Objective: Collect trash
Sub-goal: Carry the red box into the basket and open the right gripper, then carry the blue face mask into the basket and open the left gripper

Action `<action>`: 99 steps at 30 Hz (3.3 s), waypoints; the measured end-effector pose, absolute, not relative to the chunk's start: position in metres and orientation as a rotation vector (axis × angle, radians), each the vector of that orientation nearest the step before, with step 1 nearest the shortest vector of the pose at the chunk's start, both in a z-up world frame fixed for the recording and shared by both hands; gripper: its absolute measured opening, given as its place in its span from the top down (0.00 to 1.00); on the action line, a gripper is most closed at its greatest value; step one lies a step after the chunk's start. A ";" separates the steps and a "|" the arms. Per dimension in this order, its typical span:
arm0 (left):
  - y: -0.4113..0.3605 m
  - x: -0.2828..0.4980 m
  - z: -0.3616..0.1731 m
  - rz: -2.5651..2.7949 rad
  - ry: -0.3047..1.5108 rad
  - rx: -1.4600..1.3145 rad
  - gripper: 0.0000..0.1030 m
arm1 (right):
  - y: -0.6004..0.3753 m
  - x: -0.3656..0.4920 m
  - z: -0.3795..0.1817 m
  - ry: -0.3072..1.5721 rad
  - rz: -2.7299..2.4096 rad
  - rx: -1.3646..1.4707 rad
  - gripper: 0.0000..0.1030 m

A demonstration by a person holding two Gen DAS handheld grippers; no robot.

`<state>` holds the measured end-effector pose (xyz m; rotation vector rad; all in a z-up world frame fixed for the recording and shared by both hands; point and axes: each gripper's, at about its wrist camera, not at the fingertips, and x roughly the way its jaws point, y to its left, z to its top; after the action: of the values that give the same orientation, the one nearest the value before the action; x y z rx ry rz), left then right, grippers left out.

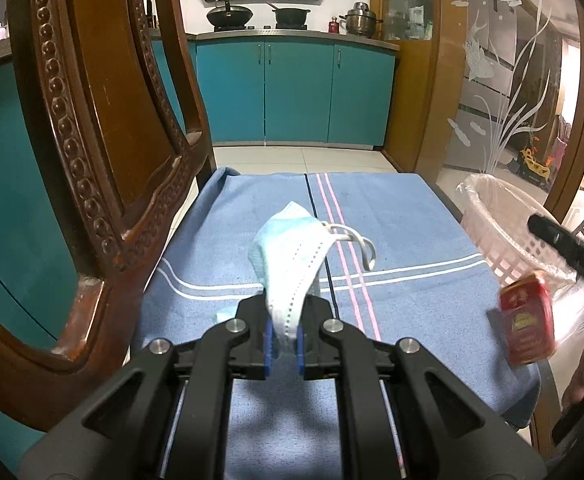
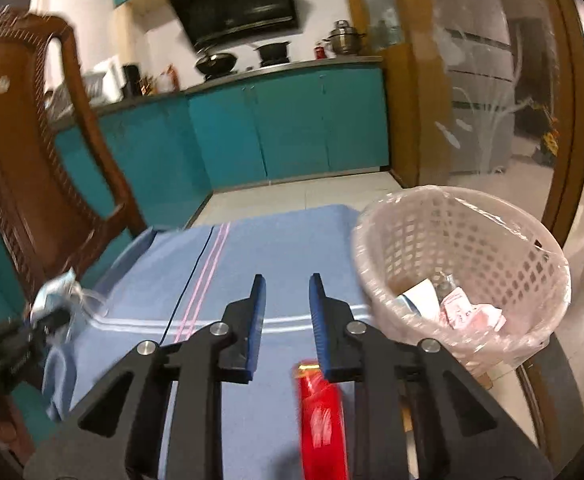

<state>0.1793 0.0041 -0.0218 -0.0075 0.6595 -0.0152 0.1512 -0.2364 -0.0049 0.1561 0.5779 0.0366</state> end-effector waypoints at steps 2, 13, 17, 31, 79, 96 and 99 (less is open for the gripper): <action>0.004 0.181 -0.022 -0.017 0.661 -0.006 0.91 | -0.242 0.154 -0.008 0.590 0.050 0.179 0.78; 0.004 0.181 -0.021 -0.023 0.661 -0.006 0.91 | -0.252 0.128 -0.006 0.601 0.007 0.131 0.18; 0.003 0.181 -0.021 -0.030 0.663 -0.011 0.91 | -0.238 0.134 -0.031 0.767 0.011 0.038 0.25; 0.003 0.178 -0.020 -0.029 0.658 -0.010 0.91 | -0.291 0.123 0.032 0.345 -0.148 0.147 0.79; -0.033 0.176 0.006 -0.098 0.674 0.044 0.03 | -0.278 0.120 0.005 0.562 -0.052 0.366 0.03; 0.018 0.138 -0.004 0.031 0.657 -0.119 0.03 | -0.186 0.113 -0.024 0.703 0.075 0.091 0.03; 0.018 0.137 -0.004 0.026 0.661 -0.117 0.03 | -0.183 0.113 -0.025 0.712 0.078 0.085 0.03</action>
<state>0.1371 0.0177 -0.0040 -0.1169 0.6609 0.0262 0.1129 -0.1834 -0.0253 0.0854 0.7119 0.0779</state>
